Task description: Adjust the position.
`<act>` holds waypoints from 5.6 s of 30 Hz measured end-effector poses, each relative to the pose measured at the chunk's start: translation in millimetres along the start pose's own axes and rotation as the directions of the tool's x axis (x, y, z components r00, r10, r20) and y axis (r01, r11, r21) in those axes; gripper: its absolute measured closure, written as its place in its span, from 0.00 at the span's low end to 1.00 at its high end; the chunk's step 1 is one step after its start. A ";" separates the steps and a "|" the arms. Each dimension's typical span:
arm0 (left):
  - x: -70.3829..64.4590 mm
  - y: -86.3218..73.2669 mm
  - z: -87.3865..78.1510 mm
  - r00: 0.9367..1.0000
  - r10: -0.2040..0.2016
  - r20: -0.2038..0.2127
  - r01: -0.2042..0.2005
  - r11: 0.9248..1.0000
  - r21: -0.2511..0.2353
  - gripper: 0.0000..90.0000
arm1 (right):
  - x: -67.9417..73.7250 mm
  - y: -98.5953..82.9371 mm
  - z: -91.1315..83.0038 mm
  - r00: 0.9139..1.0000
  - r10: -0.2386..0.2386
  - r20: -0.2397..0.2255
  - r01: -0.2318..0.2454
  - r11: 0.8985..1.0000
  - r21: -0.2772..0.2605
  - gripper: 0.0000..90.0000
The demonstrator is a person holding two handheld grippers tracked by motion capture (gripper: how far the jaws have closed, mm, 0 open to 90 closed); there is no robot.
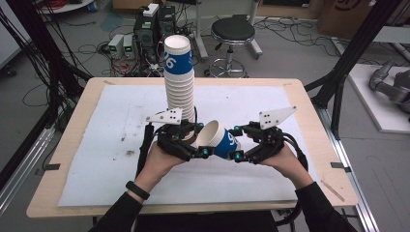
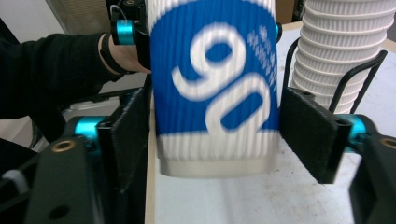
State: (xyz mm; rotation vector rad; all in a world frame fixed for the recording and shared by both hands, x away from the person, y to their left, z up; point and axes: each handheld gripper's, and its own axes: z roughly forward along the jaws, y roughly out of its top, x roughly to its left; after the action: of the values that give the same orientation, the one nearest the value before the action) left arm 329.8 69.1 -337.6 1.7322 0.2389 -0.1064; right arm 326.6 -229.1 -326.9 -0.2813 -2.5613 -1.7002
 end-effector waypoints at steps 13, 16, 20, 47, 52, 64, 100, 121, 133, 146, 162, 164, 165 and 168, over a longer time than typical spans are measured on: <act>-5.8 5.5 5.1 0.998 0.052 -0.031 -0.049 0.993 0.108 0.26 | 4.0 -0.1 20.1 1.000 -0.007 0.026 0.004 0.993 0.119 0.24; -6.6 6.0 5.3 0.998 0.050 -0.029 -0.047 0.994 0.103 0.26 | 3.9 -0.8 22.8 1.000 -0.018 0.025 0.015 0.992 0.124 0.31; -6.5 6.8 4.3 0.999 0.045 -0.028 -0.042 0.996 0.080 0.24 | 3.9 -1.4 22.4 0.999 -0.026 0.022 0.024 0.995 0.101 0.31; -4.6 4.7 1.7 0.999 -0.026 0.038 0.030 0.995 -0.099 0.25 | 4.4 -3.6 22.6 1.000 -0.010 -0.008 0.009 0.998 -0.064 0.31; -4.7 4.8 1.7 0.999 -0.020 0.026 0.022 0.997 -0.073 0.26 | 5.9 -3.4 24.2 1.000 -0.023 0.011 0.023 0.999 -0.029 0.29; -7.1 10.1 1.8 0.999 0.031 -0.019 -0.030 0.997 0.074 0.26 | 6.1 -3.0 24.8 0.999 -0.021 0.037 0.021 1.000 0.009 0.24; -12.0 12.8 7.5 1.000 -0.016 0.009 0.016 1.000 -0.021 0.19 | 6.0 -12.9 42.1 1.000 -0.009 -0.010 0.009 1.000 -0.028 0.32; -12.0 6.7 9.7 1.000 -0.024 0.016 0.025 0.996 -0.087 0.22 | 7.9 -14.1 46.1 1.000 0.001 -0.012 -0.001 0.999 -0.053 0.31; -10.3 5.6 9.3 0.999 -0.028 0.024 0.030 0.995 -0.090 0.23 | 6.4 -11.0 39.6 0.998 0.050 -0.027 -0.053 0.989 -0.139 0.22; -10.5 4.8 10.8 1.000 -0.020 0.019 0.021 0.997 -0.078 0.23 | 6.7 -10.7 39.8 0.998 0.047 -0.042 -0.053 0.987 -0.153 0.29; -12.5 7.9 3.1 1.000 0.005 -0.023 -0.007 0.997 -0.081 0.13 | 4.6 -8.7 28.8 0.999 0.042 -0.017 -0.044 0.984 -0.170 0.29; -12.9 8.0 1.6 1.000 0.005 -0.026 -0.008 0.997 -0.081 0.13 | 4.3 -7.6 25.0 0.999 0.042 -0.012 -0.043 0.983 -0.180 0.29; -13.1 8.2 0.6 0.999 0.010 -0.031 -0.013 0.997 -0.080 0.13 | 4.1 -7.3 23.2 0.999 0.040 -0.012 -0.041 0.982 -0.183 0.29; -13.4 8.5 -2.5 0.999 0.017 -0.049 -0.021 0.997 -0.080 0.12 | 4.0 -6.6 19.9 0.999 0.040 -0.004 -0.040 0.981 -0.188 0.29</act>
State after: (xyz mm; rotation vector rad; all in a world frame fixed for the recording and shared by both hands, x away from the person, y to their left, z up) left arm 318.5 68.8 -326.2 1.6580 0.2582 -0.0408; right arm 322.6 -212.9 -340.1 -0.3386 -2.3793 -1.9297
